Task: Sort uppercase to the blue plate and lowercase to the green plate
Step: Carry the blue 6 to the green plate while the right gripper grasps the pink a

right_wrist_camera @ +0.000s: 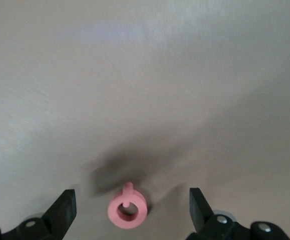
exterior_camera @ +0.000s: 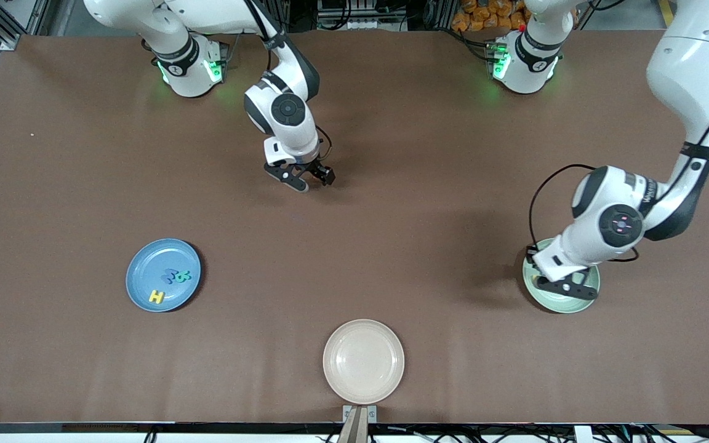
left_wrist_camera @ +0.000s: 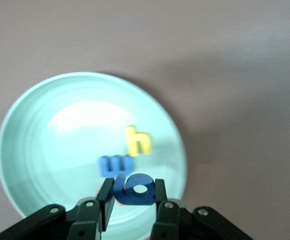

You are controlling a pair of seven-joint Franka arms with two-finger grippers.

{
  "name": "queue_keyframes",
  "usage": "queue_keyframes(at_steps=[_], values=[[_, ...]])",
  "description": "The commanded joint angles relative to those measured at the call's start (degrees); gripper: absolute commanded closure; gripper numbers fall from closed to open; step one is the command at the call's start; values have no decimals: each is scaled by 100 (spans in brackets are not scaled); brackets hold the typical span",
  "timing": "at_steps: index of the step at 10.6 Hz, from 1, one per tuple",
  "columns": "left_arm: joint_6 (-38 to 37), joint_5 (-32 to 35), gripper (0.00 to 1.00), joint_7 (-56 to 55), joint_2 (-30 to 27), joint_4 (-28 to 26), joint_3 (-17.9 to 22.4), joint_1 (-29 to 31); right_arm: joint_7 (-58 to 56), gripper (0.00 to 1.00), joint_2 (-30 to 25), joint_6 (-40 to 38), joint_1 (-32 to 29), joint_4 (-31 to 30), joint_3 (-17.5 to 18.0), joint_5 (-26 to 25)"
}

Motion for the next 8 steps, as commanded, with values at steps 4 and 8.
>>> queue_keyframes(at_steps=[4, 8], values=[[11, 33, 0, 229, 62, 299, 82, 154, 93, 0, 68, 85, 44, -13, 169, 74], [-295, -116, 0, 256, -850, 351, -136, 278, 84, 100, 112, 278, 44, -21, 170, 66]])
